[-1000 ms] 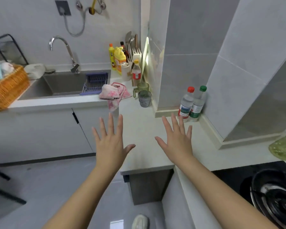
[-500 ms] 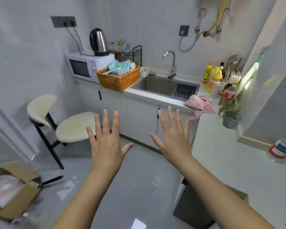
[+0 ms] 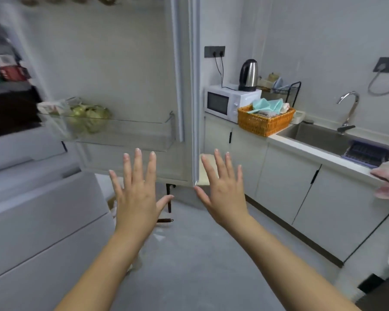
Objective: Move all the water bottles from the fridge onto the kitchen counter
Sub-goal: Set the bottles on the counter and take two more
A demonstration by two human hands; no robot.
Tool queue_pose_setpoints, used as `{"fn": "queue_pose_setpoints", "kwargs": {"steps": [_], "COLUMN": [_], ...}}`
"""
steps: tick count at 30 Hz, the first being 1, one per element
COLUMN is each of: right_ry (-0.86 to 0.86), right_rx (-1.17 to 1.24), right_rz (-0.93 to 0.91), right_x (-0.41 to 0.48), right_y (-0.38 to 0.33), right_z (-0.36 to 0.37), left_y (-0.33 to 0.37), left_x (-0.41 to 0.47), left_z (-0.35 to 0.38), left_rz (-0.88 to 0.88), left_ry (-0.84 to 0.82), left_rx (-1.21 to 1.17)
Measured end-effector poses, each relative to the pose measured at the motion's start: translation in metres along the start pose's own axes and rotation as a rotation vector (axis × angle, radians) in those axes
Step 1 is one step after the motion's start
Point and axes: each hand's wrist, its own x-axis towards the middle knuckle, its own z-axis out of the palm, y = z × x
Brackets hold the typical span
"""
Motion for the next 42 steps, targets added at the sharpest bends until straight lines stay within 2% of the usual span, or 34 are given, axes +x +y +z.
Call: {"fn": "queue_pose_setpoints", "kwargs": {"steps": [6, 15, 23, 28, 36, 42], "right_ry": [-0.029, -0.09, -0.069, -0.135, -0.177, -0.142], "right_rx": [0.049, 0.151, 0.256, 0.288, 0.286, 0.222], "right_rz": [-0.134, -0.405, -0.559, -0.636, -0.626, -0.628], "right_x": [0.024, 0.092, 0.19, 0.253, 0.337, 0.396], "right_y": [-0.124, -0.244, -0.347, -0.421, -0.52, -0.575], "right_z": [0.035, 0.097, 0.152, 0.176, 0.212, 0.231], "left_y": [-0.126, -0.267, -0.383, -0.455, -0.571, -0.644], "left_x": [-0.013, -0.01, 0.037, 0.081, 0.174, 0.228], "left_z": [-0.034, -0.047, -0.052, -0.067, -0.095, -0.103], "left_rz": [-0.121, -0.31, -0.442, -0.513, -0.529, -0.444], "left_ry": [0.007, 0.007, 0.007, -0.041, -0.157, -0.234], "left_rx": [0.098, 0.248, 0.456, 0.566, 0.781, 0.938]}}
